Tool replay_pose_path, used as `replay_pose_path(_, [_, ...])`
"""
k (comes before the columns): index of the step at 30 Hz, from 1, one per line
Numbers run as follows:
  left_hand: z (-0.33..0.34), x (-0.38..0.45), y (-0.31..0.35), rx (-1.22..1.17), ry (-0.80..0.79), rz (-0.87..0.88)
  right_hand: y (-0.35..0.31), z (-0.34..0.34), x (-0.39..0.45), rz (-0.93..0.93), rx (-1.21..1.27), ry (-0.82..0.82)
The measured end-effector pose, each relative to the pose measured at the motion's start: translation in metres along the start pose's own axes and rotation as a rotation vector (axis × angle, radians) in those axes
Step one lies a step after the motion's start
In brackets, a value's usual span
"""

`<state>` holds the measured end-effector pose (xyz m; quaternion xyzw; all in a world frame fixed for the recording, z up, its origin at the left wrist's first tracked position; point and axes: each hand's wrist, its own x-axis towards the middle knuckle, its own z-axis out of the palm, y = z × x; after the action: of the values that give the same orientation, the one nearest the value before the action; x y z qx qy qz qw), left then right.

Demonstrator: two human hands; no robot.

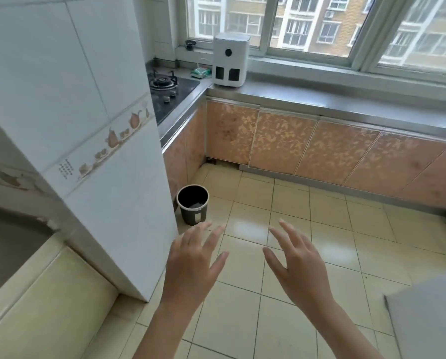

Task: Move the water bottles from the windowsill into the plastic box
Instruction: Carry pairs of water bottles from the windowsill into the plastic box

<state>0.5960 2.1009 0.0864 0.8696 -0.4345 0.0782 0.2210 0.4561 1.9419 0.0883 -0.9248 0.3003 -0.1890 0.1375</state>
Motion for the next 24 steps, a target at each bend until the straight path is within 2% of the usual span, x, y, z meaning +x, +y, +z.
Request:
replay_pose_path(15, [0.099, 0.099, 0.195, -0.076, -0.144, 0.454, 0.185, -0.083, -0.049, 0.485, -0.055, 0.181])
replay_pose_path(24, [0.182, 0.175, 0.300, -0.194, -0.215, 0.635, 0.293, -0.108, -0.025, 0.690, -0.111, 0.239])
